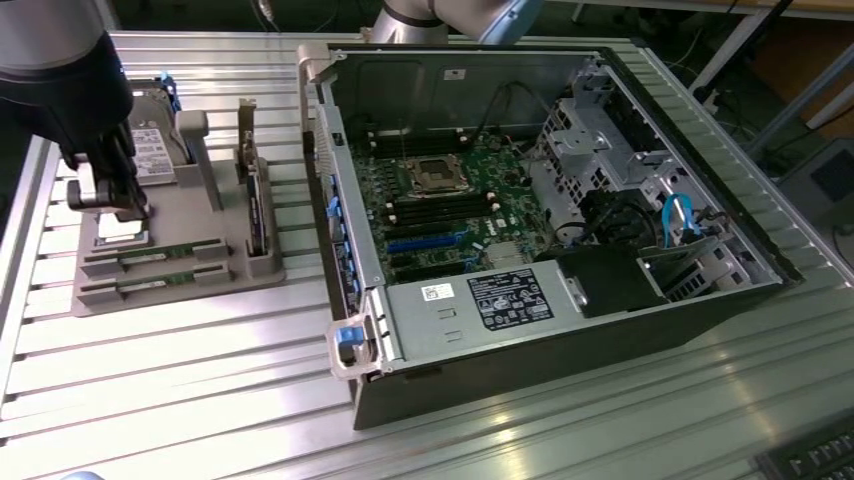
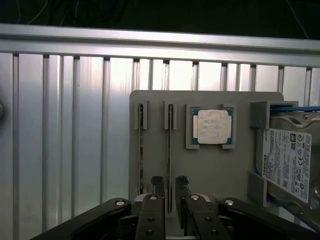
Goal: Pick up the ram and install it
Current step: 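Pick up the ram and move it above insertion slot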
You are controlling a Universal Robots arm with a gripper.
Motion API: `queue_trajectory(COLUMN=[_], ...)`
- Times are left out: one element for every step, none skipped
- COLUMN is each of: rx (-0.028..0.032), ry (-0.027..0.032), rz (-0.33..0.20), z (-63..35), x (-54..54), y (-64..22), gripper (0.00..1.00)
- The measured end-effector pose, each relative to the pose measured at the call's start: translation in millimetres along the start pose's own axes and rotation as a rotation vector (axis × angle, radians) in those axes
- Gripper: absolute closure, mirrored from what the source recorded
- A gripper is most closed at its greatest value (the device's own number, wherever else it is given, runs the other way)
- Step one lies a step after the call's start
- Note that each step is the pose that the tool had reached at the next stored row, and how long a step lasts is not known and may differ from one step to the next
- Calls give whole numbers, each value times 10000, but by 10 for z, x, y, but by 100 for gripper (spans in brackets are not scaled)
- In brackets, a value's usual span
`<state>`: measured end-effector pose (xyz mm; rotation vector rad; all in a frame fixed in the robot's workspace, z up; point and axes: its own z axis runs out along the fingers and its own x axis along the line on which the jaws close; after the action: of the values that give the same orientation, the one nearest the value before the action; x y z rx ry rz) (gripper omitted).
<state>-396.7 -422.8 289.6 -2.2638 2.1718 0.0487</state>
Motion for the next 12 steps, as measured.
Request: queue_trajectory(rx=[-1, 0, 0, -2, -2, 0, 0, 0, 0, 0, 0, -1], ry=[0, 0, 0, 1, 1, 0, 0, -1, 0, 0, 0, 0], rz=[-1, -1, -1, -1, -1, -2, -3, -4, -5, -6, -10, -13], z=[11, 20, 30, 40, 47, 64, 80, 100, 116, 124, 159, 181], x=[21, 36, 50, 65, 74, 88, 98, 107, 113, 116, 130, 139], y=[1, 2, 4, 4, 5, 5, 5, 5, 6, 6, 6, 6], gripper=[76, 76, 76, 76, 76, 76, 76, 76, 76, 76, 76, 76])
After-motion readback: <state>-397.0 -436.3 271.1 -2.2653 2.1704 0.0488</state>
